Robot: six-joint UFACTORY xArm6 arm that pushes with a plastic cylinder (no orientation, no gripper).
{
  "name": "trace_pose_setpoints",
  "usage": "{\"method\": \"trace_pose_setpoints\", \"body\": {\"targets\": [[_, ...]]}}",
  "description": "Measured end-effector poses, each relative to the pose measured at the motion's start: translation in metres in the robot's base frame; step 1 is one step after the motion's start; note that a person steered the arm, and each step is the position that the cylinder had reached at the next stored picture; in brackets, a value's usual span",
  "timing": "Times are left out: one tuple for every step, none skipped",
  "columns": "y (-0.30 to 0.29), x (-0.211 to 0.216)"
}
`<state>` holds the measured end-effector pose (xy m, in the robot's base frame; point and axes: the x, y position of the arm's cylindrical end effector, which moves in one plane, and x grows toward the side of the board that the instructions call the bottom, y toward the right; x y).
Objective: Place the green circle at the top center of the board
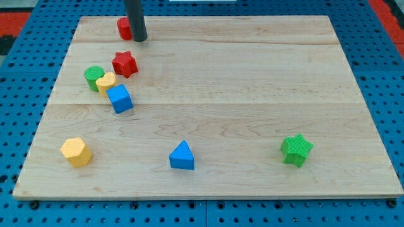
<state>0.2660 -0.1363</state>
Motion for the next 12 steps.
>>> {"method": "trace_pose_setpoints", "body": {"targets": [[-0.014, 0.008], [-0.041, 0.035], [-0.062, 0.068], [-0.099, 0.112], [-0.125, 0.142], [-0.054, 0.151], [0.008, 0.079], [0.036, 0.07], [0.008, 0.086], [0.003, 0.07], [0.059, 0.048], [0.129, 0.042]]}}
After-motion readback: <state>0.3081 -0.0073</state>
